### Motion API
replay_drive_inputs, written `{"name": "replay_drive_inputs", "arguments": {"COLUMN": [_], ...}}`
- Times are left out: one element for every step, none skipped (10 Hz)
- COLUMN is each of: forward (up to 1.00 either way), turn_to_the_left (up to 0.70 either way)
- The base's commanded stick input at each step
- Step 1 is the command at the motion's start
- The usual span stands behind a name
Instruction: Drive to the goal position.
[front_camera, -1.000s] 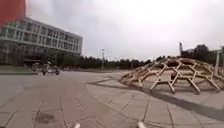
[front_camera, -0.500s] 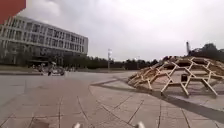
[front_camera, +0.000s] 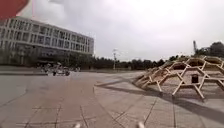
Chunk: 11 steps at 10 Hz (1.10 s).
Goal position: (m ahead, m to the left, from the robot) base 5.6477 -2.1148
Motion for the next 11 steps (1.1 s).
{"name": "replay_drive_inputs", "arguments": {"forward": [0.5,0.5,0.5,0.5,0.5,0.5,0.5,0.5,0.5,0.5,0.5], "turn_to_the_left": [0.25,0.25,0.25,0.25,0.25,0.25,0.25,0.23,0.18,0.11,0.05]}}
